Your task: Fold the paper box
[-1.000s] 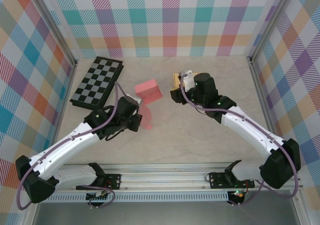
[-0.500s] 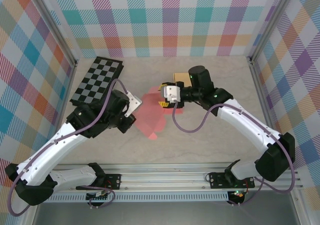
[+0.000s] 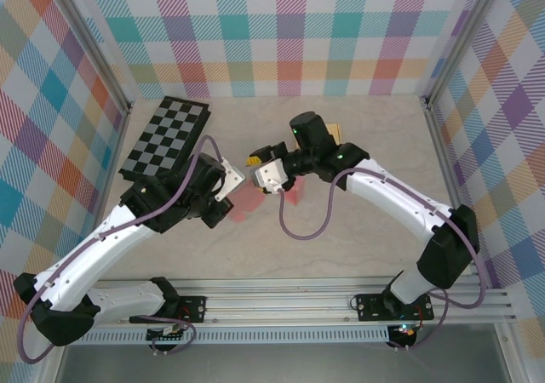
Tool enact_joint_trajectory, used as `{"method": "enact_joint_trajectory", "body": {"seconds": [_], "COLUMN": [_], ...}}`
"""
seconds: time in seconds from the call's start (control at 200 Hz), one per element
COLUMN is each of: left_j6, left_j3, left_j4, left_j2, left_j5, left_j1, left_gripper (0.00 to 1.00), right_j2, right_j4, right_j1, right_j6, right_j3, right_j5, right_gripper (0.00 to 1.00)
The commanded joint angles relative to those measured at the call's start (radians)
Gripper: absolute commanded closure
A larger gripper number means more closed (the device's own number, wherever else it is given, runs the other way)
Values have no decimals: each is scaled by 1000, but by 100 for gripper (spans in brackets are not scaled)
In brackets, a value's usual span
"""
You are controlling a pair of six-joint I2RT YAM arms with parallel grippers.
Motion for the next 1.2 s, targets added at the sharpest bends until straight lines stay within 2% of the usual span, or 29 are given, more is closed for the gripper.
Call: {"method": "enact_joint_trajectory", "body": {"seconds": [0.0,0.12,0.22,0.255,0.32,0.47,0.535,0.615,0.705,0.78,0.855,0.975,1.105,1.195], "left_j6": [3,-7,-17,-24,-43,-125,-167,-226,-314,-412,-485,-573,-629,-643], "left_j3": [7,-9,-20,-24,-35,-94,-115,-124,-108,-68,-24,-6,1,19], "left_j4": [13,29,45,53,80,182,219,247,242,197,149,163,222,260], "left_j2": [-7,-16,-22,-27,-46,-151,-207,-261,-273,-235,-176,-90,11,99], "left_j5": [19,14,0,-10,-35,-152,-178,-186,-245,-333,-340,-250,-124,-63], "left_j1": [-20,-20,-21,-21,-21,-13,5,40,92,153,236,373,497,540], "left_gripper": [100,100,100,97,85,44,34,29,24,20,19,17,15,14], "right_j2": [30,32,23,20,17,-24,-57,-98,-139,-166,-187,-184,-130,-84], "right_j4": [-43,-31,-22,-17,-14,96,195,326,516,697,885,1089,1251,1322], "right_j1": [28,46,47,47,47,25,6,-21,-49,-84,-129,-148,-148,-148], "right_j6": [-91,-99,-74,-61,-30,115,189,284,418,594,787,977,1048,1054], "right_j3": [35,18,2,-3,-9,-96,-166,-253,-350,-423,-494,-575,-654,-686], "right_j5": [26,46,47,54,72,89,92,95,129,151,140,141,72,35], "right_gripper": [52,69,93,100,100,100,100,100,100,100,100,100,100,100]}}
